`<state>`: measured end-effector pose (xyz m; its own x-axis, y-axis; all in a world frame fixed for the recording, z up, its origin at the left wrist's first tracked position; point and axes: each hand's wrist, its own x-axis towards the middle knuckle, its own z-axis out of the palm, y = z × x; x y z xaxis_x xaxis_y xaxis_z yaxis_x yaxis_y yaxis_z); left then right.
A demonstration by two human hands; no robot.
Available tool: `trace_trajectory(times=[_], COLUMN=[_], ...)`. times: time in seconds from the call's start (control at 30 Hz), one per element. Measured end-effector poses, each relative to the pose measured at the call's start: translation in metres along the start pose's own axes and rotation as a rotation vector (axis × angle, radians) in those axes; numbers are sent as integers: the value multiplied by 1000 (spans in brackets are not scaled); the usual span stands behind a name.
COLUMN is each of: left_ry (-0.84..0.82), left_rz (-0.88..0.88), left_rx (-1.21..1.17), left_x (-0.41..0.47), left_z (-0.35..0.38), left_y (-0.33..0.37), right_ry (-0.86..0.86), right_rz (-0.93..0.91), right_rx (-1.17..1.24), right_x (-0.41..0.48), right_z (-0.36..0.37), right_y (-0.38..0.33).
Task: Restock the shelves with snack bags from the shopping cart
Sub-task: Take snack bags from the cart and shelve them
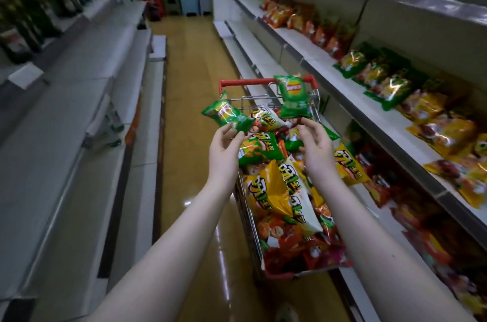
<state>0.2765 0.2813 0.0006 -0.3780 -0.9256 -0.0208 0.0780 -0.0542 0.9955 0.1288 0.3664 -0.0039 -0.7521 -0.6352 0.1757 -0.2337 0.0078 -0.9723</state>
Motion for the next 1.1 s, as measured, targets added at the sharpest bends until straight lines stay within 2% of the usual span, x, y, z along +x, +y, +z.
trace_trajectory(times=[0.4, 0.67, 0.83, 1.1], left_ry=[85, 177, 260, 409], left_rz=[-57, -108, -246, -485], left_rx=[11, 157, 420, 465], left_x=[94, 173, 229, 301], left_z=[59, 94, 100, 104], left_y=[-19, -48, -93, -134], right_ry=[-96, -91, -91, -48], right_rz=[52, 148, 193, 224], right_rx=[27, 34, -35, -210], right_x=[110, 202, 269, 354], right_z=[5, -9, -5, 11], right_y=[37, 89, 125, 180])
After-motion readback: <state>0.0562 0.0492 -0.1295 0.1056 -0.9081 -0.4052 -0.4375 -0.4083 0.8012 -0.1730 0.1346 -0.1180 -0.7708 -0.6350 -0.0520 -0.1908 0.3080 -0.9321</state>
